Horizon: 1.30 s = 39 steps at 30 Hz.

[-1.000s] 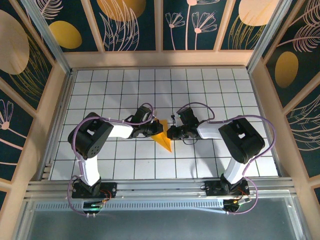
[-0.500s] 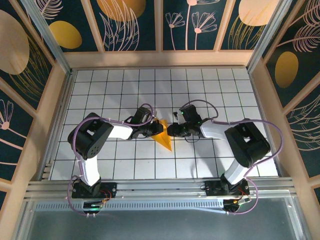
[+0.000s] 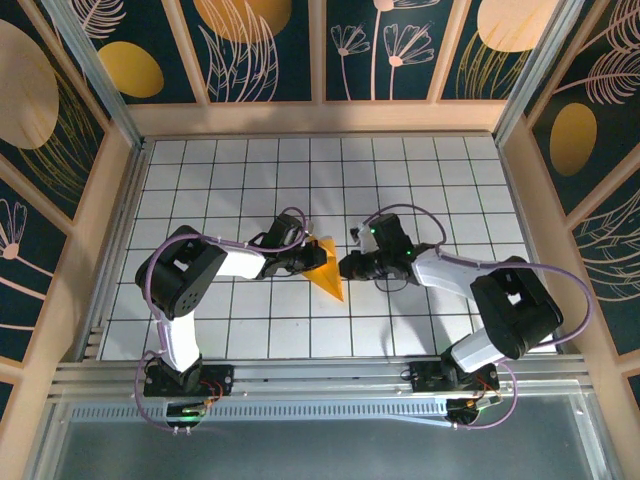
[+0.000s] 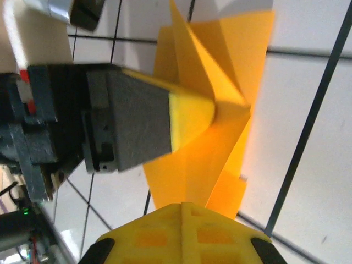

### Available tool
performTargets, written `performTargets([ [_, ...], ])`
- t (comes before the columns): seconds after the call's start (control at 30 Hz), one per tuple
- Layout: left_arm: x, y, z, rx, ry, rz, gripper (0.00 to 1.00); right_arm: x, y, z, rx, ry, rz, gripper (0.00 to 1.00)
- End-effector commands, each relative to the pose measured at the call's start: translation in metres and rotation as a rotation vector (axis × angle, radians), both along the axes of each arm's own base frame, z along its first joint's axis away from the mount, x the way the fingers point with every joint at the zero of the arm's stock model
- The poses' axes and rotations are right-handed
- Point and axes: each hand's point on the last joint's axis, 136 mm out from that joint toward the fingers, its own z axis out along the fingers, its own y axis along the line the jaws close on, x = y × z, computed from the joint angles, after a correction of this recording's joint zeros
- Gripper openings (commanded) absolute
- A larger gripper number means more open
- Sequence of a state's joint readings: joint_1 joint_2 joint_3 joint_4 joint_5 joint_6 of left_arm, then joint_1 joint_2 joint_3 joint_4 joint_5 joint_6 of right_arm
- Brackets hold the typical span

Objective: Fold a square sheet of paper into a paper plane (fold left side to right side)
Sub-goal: Fourth fold the wing at the center of the table.

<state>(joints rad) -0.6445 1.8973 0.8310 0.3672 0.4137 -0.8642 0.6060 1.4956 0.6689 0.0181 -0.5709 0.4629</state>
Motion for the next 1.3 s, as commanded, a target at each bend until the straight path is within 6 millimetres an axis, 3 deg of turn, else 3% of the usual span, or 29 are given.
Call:
performTargets([
  [0.0,-0.017,0.025,-0.04,0.141,0.076,0.021,0.0,-0.019,0.01,0.001,0.04,0.044,0.044,0.0],
  [0.27,-0.017,0.025,-0.041,0.143,0.078,0.02,0.0,-0.032,0.018,-0.018,0.022,0.085,0.072,0.0],
  [0.67,-0.017,0.025,-0.042,0.148,0.082,0.02,0.0,-0.043,0.006,-0.045,-0.047,0.133,0.055,0.0],
  [1.27,-0.017,0.026,-0.044,0.154,0.085,0.022,0.0,-0.05,-0.003,-0.053,-0.113,0.141,0.059,0.0],
])
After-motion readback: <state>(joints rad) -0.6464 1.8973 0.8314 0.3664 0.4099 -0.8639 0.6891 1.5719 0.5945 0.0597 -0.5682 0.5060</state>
